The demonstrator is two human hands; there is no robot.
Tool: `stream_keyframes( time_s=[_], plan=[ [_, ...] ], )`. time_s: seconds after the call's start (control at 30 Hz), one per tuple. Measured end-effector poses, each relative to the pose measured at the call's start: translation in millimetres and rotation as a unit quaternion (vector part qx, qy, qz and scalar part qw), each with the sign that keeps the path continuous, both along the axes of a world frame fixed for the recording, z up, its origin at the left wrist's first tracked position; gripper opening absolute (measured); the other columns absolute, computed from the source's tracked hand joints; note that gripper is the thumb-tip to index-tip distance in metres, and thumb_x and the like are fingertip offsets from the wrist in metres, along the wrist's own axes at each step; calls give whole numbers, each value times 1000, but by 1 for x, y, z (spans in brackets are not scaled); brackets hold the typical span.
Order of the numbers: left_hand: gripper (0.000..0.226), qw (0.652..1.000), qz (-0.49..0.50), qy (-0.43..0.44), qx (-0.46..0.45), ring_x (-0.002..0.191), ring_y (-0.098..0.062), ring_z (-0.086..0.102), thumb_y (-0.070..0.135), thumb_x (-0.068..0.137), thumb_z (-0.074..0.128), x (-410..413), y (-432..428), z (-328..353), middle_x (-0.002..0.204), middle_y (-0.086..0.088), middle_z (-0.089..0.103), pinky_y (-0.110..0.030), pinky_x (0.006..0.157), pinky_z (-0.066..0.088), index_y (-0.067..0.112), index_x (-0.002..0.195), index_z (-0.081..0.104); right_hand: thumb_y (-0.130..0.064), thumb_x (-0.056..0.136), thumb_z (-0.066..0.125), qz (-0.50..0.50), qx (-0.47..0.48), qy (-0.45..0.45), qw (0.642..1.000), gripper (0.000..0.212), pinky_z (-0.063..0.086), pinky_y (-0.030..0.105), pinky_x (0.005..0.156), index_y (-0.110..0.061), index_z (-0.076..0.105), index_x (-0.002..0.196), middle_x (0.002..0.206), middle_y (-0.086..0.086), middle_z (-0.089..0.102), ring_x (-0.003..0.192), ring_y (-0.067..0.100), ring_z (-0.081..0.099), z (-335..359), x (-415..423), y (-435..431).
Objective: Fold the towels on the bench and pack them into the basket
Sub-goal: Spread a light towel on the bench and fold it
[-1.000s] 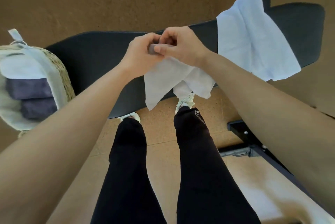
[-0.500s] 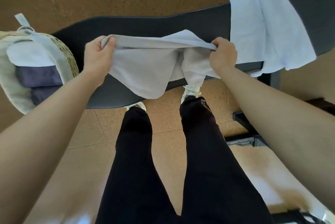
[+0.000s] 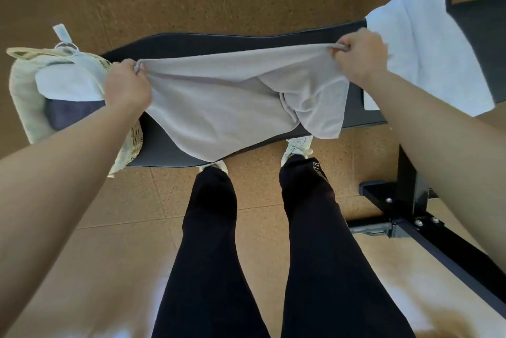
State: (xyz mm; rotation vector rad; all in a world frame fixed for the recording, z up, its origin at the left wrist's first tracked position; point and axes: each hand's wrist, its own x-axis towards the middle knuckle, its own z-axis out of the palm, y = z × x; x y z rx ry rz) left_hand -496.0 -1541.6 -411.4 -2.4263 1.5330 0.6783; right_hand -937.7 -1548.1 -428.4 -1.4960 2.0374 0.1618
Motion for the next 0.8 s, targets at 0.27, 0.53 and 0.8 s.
stream_keyframes(
  time_s=[0.27, 0.53, 0.8],
  plan=[
    [50, 985, 137, -17, -105, 131, -30, 48, 45, 98, 43, -14, -8, -15, 144, -11, 46, -39, 109, 37, 22, 143, 49, -31, 95, 54, -119, -174, 43, 977, 39, 44, 35, 90, -20, 55, 132, 127, 6, 51, 113, 25, 54, -9, 35, -13],
    [70, 990, -39, 135, -27, 139, -30, 33, 29, 86, 74, -87, 92, -36, 151, -10, 29, -44, 111, 43, 25, 148, 40, -25, 92, 60, -38, -100, -63, 992, 56, 39, 38, 101, -11, 42, 144, 141, 7, 50, 125, 31, 47, -33, 66, 74],
    [110, 984, -76, 80, 143, 152, -47, -15, 43, 80, 82, -63, 135, -65, 168, 2, -12, -67, 119, 18, 48, 156, 4, -43, 83, 72, 26, -37, -83, 996, 101, 30, 47, 116, -16, 15, 161, 168, 10, 13, 150, 37, 20, -49, 43, 106]
  ],
)
